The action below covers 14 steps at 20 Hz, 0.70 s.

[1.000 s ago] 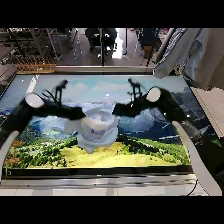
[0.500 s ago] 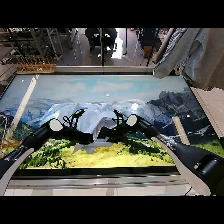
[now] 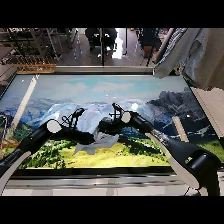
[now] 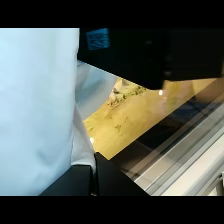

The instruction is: Fold the clothes and pants, and hang the long-sleeved shirts on hangers.

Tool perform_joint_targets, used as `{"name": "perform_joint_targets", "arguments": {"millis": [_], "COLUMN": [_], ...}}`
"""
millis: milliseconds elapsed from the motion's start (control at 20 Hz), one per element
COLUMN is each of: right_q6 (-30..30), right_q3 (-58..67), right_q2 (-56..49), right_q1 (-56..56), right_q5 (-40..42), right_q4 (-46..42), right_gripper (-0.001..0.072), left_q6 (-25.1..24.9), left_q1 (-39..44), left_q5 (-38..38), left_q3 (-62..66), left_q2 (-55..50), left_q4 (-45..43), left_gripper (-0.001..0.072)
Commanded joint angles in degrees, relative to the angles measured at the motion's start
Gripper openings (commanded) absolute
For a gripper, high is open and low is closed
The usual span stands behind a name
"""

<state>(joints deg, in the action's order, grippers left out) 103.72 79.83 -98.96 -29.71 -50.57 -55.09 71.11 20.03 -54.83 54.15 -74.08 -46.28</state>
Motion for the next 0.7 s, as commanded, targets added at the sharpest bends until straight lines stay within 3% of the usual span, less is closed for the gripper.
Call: {"name": "perform_joint_targets", "arguments": {"millis": [0,100,200,350,400,500,600,650], "right_q6": [0.6,0.6,0.6,0.2,0.1,-1.2,-1.4,-1.4], "right_q3": [2.2,3.4,4.2,4.2,4.2,4.2,4.2,4.2], "right_q2": [-2.0,-1.7,-0.8,1.1,1.8,2.9,3.8,4.0], "right_q1": [-1.5,-1.4,-1.4,-1.4,-1.4,-1.8,-2.3,-2.4], "right_q5": [0.4,-1.9,-4.5,-5.7,-5.4,-4.9,-4.9,-4.9], "right_q4": [-6.8,-11.0,-15.9,-18.8,-18.5,-18.3,-18.2,-18.1], "right_gripper": [0.0055,0.0022,0.0022,0.0022,0.0022,0.0021,0.0021,0.0021], "left_q6": [0.0,0.0,0.7,2.3,3.1,3.7,2.8,0.1], "left_q1": [0.0,-0.3,-2.4,-5.8,-6.1,-6.0,-5.7,-5.0], "left_q5": [0.0,0.0,-1.9,-8.1,-7.8,-3.0,-1.1,-1.2], "left_q3": [0.0,0.0,1.0,5.6,7.3,9.7,10.7,10.9], "left_q2": [0.9,1.0,1.2,4.2,5.9,7.8,6.4,4.9], "left_q4": [0.5,0.2,-0.4,-5.7,-10.0,-16.2,-16.0,-15.9], "left_gripper": [0.0013,0.0047,0.0411,0.0425,0.0426,0.053,0.0544,0.0547]}}
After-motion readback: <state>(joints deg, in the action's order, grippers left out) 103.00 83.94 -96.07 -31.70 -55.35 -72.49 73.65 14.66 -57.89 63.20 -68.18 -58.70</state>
